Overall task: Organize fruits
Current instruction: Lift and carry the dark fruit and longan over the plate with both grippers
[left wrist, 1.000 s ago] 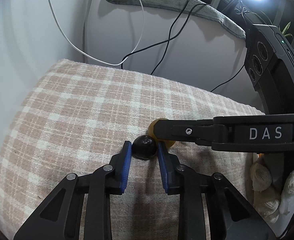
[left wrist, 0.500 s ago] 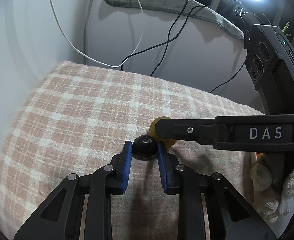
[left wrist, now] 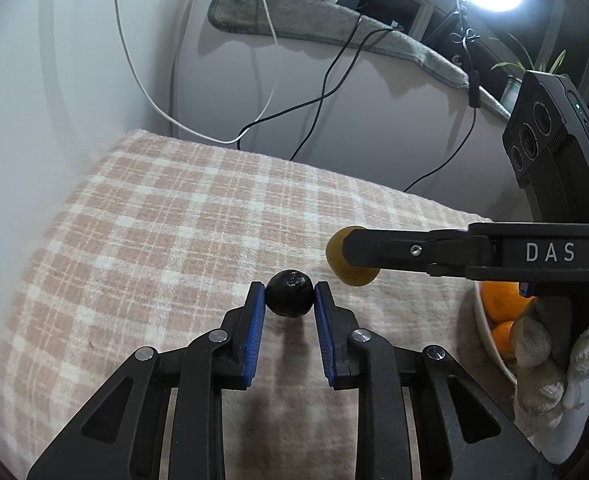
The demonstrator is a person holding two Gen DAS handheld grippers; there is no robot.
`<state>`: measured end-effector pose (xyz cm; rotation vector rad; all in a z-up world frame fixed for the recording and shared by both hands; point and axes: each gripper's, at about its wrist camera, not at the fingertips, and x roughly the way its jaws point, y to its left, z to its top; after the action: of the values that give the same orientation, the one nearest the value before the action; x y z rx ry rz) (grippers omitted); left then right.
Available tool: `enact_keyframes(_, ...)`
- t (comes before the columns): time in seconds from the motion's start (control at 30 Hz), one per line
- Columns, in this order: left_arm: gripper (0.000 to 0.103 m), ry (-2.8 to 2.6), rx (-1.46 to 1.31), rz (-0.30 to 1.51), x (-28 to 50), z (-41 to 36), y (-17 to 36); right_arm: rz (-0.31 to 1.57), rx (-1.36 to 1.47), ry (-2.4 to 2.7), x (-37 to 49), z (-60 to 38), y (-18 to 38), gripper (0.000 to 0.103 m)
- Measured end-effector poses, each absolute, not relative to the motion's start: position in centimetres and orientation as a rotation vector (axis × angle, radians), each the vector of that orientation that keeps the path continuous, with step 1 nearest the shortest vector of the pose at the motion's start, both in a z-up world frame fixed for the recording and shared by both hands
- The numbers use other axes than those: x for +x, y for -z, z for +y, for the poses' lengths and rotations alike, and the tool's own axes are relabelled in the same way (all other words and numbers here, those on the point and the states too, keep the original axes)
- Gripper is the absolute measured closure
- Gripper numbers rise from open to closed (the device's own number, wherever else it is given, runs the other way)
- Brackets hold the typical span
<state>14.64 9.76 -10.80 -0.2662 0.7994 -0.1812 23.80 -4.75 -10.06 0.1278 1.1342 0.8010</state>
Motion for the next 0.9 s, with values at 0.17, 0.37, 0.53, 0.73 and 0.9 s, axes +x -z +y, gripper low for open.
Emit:
enact_keyframes(0.17, 0.080, 0.196, -0.261, 0.774, 13.2, 8.7, 9.6, 1.100, 0.124, -0.813, 22.2, -6.3, 8.6, 0.074)
enact_keyframes(0.37, 0.080, 0.216, -0.247, 0.745, 11.5, 7.1, 8.2, 1.053, 0.118, -0.822, 19.9, -8.9, 6.9, 0.074)
enact_keyframes(0.53, 0.080, 0.240, -0.226, 0.713, 9.8, 5.6, 6.9, 1.014, 0.115, -0.824, 18.0, -11.1, 5.7, 0.074)
enact_keyframes(0.73, 0.080, 0.276, -0.212, 0.697, 8.6, 3.8, 6.2, 0.960, 0.091, -0.814, 15.9, -13.8, 4.3, 0.074)
enact_keyframes(0.9, 0.080, 0.303, -0.209, 0.696, 8.1, 2.6, 6.1, 0.919, 0.069, -0.782, 14.6, -16.4, 3.5, 0.074)
